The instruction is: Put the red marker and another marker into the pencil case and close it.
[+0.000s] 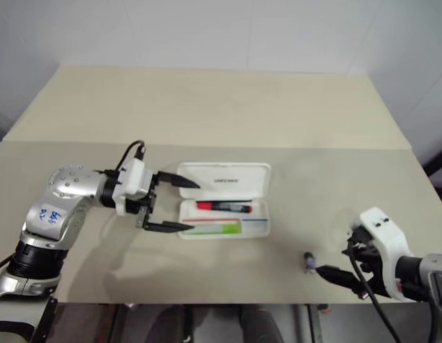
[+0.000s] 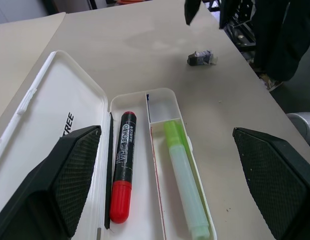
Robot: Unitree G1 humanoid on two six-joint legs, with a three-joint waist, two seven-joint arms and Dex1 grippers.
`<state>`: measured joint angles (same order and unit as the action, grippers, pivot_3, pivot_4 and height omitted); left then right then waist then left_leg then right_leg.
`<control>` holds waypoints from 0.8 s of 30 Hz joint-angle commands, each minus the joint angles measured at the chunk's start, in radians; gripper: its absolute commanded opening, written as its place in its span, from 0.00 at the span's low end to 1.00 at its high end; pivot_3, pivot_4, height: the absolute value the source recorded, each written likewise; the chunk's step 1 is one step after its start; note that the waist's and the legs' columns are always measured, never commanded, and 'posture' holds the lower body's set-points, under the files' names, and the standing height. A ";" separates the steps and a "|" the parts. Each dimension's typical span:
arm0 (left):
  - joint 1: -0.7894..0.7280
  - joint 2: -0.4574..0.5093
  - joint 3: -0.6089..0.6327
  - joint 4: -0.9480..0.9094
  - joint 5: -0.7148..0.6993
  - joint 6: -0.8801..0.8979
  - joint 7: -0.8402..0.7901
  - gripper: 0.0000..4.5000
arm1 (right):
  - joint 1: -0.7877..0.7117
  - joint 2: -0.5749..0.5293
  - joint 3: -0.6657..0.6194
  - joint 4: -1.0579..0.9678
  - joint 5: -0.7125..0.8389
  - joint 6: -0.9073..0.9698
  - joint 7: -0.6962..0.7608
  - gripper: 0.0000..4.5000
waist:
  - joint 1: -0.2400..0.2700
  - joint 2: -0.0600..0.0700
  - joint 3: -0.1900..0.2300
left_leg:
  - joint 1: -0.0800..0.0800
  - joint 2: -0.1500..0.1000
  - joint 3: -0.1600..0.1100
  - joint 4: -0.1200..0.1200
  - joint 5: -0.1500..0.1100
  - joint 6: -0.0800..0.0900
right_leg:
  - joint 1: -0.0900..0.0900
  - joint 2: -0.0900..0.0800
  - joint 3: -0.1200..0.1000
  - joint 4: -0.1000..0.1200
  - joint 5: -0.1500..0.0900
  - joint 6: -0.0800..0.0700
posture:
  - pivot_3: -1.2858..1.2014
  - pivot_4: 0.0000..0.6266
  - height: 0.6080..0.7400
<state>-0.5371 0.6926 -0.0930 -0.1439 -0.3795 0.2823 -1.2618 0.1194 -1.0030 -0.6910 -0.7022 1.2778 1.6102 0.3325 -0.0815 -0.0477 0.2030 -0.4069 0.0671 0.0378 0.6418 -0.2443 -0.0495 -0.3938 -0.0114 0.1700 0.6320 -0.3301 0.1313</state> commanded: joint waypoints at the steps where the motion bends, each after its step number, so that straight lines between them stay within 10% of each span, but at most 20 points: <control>1: 0.017 0.036 0.035 -0.045 -0.007 -0.001 0.009 0.99 | 0.053 -0.082 0.072 0.074 0.352 -0.136 -0.309 1.00 | -0.003 0.000 0.000 | 0.000 0.000 0.000 -0.001 0.000 0.000 | 0.000 0.000 0.000 -0.001 0.000 0.000 | 0.52 0.24 1.00; 6: 0.037 0.054 0.045 -0.070 -0.017 0.010 0.027 0.99 | 0.130 -0.293 0.271 0.083 0.688 -0.478 -0.651 1.00 | -0.005 0.000 0.000 | 0.001 0.000 0.002 -0.008 0.000 0.001 | 0.000 0.000 0.001 -0.004 0.000 0.000 | 0.52 0.24 1.00; 24: 0.092 0.085 0.085 -0.140 -0.034 0.051 0.083 0.99 | -0.009 -0.427 0.601 0.075 0.694 -0.722 -0.791 1.00 | 0.000 0.000 0.000 | 0.000 0.002 0.001 -0.012 0.000 0.001 | -0.003 0.000 0.000 -0.005 -0.001 -0.001 | 0.52 0.24 1.00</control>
<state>-0.4476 0.7656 -0.0378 -0.2532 -0.3940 0.3364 -1.1863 0.1079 -1.4169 -0.0873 -0.6176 1.9548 0.8955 -0.4597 -0.0813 -0.0480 0.2026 -0.4064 0.0693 0.0393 0.6303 -0.2440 -0.0487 -0.3964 -0.0119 0.1700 0.6275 -0.3313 0.1297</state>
